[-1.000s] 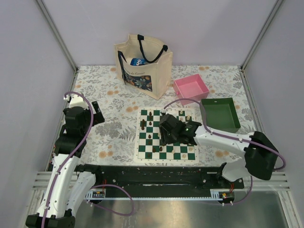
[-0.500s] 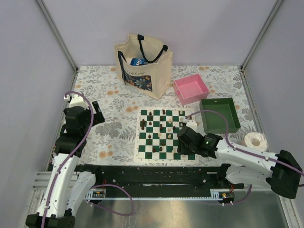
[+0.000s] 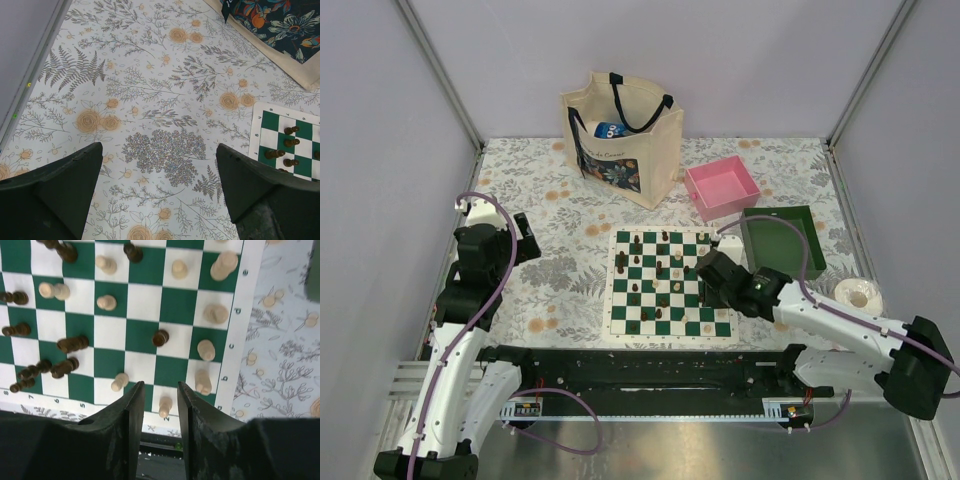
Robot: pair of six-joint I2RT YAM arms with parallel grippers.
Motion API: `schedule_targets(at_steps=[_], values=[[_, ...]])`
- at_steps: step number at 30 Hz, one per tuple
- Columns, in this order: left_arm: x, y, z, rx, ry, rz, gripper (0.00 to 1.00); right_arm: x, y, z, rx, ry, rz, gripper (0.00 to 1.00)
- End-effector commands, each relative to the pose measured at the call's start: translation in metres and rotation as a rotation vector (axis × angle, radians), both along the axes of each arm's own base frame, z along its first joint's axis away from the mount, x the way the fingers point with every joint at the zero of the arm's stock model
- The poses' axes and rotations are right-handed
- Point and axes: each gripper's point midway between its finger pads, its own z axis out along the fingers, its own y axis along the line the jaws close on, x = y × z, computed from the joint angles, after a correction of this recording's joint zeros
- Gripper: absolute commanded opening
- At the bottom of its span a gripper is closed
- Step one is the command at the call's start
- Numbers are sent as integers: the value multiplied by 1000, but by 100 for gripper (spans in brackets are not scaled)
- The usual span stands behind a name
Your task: Set up the chess pieces on the board
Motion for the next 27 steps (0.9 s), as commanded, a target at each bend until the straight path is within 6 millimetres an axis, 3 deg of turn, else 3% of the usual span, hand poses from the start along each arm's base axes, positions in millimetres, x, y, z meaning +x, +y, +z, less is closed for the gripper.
schedule_targets(at_steps=[1, 13, 27], values=[[5, -2, 12, -13, -47, -4, 99, 34, 8, 27, -11, -100, 8, 41], [5, -1, 12, -13, -47, 1, 99, 82, 71, 35, 57, -65, 150, 43], [4, 2, 11, -5, -45, 15, 99, 136, 79, 8, -2, -14, 137, 44]])
